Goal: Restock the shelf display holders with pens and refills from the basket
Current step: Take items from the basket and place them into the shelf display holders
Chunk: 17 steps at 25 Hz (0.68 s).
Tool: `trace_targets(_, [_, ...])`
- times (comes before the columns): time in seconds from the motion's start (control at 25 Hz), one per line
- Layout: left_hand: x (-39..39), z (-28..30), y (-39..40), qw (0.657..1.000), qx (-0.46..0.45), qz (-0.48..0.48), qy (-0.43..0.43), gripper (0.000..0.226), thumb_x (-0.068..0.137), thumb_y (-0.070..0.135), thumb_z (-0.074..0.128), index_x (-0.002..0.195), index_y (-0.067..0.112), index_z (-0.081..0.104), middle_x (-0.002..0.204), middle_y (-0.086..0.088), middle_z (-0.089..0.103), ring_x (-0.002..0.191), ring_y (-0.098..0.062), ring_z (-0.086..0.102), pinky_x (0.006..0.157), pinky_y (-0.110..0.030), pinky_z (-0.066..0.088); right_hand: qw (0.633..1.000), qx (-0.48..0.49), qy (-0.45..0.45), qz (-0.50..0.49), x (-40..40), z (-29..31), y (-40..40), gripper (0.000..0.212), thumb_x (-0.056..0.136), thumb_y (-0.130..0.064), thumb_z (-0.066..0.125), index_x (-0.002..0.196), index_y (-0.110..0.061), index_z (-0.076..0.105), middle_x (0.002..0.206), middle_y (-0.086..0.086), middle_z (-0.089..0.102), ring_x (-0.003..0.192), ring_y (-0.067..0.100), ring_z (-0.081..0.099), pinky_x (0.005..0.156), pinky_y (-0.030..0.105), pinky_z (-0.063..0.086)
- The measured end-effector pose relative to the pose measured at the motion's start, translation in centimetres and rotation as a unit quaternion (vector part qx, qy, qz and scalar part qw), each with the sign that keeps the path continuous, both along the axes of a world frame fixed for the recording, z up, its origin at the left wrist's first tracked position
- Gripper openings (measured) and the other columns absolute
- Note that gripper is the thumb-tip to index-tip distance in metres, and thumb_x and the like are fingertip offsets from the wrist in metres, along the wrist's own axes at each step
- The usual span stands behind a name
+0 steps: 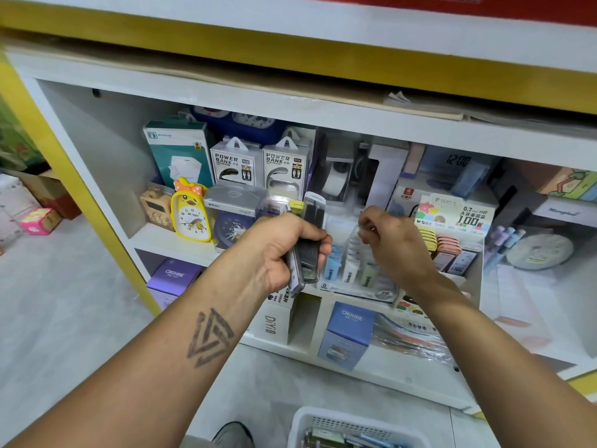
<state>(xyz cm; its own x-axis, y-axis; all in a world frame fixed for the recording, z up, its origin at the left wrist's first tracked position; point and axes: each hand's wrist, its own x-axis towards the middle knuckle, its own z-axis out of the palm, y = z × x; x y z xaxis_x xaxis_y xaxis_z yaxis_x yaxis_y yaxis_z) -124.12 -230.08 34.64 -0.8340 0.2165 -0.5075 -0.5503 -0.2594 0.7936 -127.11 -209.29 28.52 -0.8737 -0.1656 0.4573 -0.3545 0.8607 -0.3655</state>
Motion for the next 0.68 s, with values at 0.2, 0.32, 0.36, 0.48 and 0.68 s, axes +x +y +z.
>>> trace_targets(0.2, [-0.01, 0.01, -0.02, 1.0, -0.002, -0.003, 0.001, 0.013, 0.087, -0.008, 0.059, 0.098, -0.003, 0.062, 0.07, -0.015, 0.066, 0.053, -0.018, 0.063, 0.049, -0.025, 0.055, 0.999, 0.021, 0.015, 0.025, -0.02, 0.04, 0.28, 0.005, 0.094, -0.006, 0.062, 0.089, -0.006, 0.061, 0.072, 0.006, 0.065, 0.065, 0.024, 0.063, 0.061, 0.041, 0.054])
trace_targets(0.32, [0.03, -0.01, 0.03, 1.0, -0.005, -0.006, 0.001, 0.011, 0.087, -0.008, 0.059, 0.095, -0.003, 0.063, 0.069, -0.014, 0.067, 0.052, -0.018, 0.064, 0.048, -0.026, 0.055, 0.999, 0.006, -0.001, 0.036, -0.03, 0.22, 0.49, 0.006, 0.094, -0.005, 0.063, 0.088, -0.006, 0.063, 0.072, 0.006, 0.066, 0.067, 0.022, 0.064, 0.063, 0.041, 0.054])
trace_targets(0.36, [0.05, 0.0, 0.07, 1.0, -0.006, -0.007, 0.002, 0.01, 0.087, -0.008, 0.059, 0.094, -0.003, 0.063, 0.069, -0.014, 0.067, 0.052, -0.018, 0.064, 0.048, -0.026, 0.055, 0.999, -0.001, -0.002, 0.042, -0.02, 0.25, 0.53, 0.006, 0.095, -0.005, 0.062, 0.088, -0.006, 0.063, 0.072, 0.006, 0.066, 0.067, 0.022, 0.065, 0.063, 0.041, 0.054])
trace_targets(0.48, [0.07, 0.02, 0.27, 1.0, -0.006, -0.011, 0.002, 0.01, 0.087, -0.008, 0.059, 0.095, -0.003, 0.062, 0.068, -0.014, 0.067, 0.051, -0.018, 0.064, 0.049, -0.025, 0.055, 0.999, 0.012, 0.021, 0.048, 0.17, 0.06, 0.41, 0.007, 0.095, -0.004, 0.061, 0.088, -0.005, 0.063, 0.072, 0.006, 0.065, 0.065, 0.022, 0.063, 0.061, 0.041, 0.053])
trace_targets(0.68, [0.07, -0.02, 0.25, 1.0, -0.007, -0.014, 0.003, 0.009, 0.087, -0.008, 0.059, 0.094, -0.004, 0.062, 0.07, -0.014, 0.067, 0.053, -0.018, 0.063, 0.049, -0.026, 0.055, 0.998, 0.033, -0.028, 0.047, -0.38, -0.62, 0.51, 0.022, 0.088, 0.011, 0.059, 0.094, -0.005, 0.072, 0.082, 0.011, 0.071, 0.074, 0.027, 0.068, 0.069, 0.043, 0.057])
